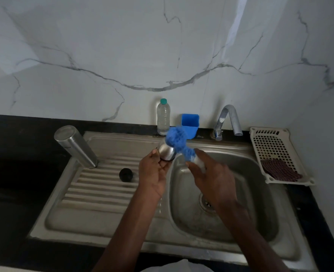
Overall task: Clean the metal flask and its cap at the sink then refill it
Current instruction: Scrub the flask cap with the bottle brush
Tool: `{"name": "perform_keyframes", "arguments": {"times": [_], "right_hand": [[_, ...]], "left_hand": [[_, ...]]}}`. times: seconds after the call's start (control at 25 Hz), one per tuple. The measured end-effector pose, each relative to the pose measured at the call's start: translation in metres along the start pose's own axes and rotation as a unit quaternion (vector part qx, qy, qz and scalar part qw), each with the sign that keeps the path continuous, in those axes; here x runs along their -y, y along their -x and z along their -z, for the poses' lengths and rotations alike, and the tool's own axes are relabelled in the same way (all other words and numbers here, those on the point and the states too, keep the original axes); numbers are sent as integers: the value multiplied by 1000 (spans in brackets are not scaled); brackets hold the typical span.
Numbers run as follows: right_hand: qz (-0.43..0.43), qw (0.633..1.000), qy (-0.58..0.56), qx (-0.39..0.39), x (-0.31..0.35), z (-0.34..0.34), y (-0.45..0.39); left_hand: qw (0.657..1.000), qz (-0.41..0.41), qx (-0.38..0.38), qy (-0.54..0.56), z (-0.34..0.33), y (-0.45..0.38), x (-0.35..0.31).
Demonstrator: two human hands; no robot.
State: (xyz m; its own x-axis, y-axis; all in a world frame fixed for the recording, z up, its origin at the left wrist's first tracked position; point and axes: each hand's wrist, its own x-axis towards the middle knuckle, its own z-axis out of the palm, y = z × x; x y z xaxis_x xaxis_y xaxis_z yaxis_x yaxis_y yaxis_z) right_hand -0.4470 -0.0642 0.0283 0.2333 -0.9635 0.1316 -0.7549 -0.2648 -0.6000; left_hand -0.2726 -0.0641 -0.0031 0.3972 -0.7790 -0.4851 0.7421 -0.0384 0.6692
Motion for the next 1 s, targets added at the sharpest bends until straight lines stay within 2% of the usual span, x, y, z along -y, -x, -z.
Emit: {"name": "perform_keyframes", "arguments": {"times": [0.12,0.28,0.4,0.56,0.64,0.72,0.8,0.84,0.88,0.92,1.0], "right_hand": [[22,998,-51,-3,0,-10,13],[-79,968,-236,15,7,-18,5],[-133,932,-334,49,12,-9,-7],[-178,900,-382,114,10,-14,20],[-184,894,-396,99,16,-16,18],[-178,904,-382,66,17,-13,8],[-192,898,-388,77,19,-11,6],[-221,870,-426,108,21,-11,9],[-264,820,-484,153,23,-13,13],[-308,754,-542,210,24,-13,15],[-357,593,-652,310,18,-16,15]], "left_hand": [[994,41,-2,104,6,-5,-8],[991,88,39,96,1,6,-6],[991,79,26,101,0,6,-12],[982,87,12,169,5,-7,-22],[986,98,13,134,7,-2,-16],[989,96,28,110,7,1,-10],[989,74,62,113,10,0,-11],[986,57,93,126,11,-1,-15],[984,31,123,121,11,-2,-17],[986,-10,150,76,9,-1,-17],[973,-140,138,-119,4,0,-12]]}}
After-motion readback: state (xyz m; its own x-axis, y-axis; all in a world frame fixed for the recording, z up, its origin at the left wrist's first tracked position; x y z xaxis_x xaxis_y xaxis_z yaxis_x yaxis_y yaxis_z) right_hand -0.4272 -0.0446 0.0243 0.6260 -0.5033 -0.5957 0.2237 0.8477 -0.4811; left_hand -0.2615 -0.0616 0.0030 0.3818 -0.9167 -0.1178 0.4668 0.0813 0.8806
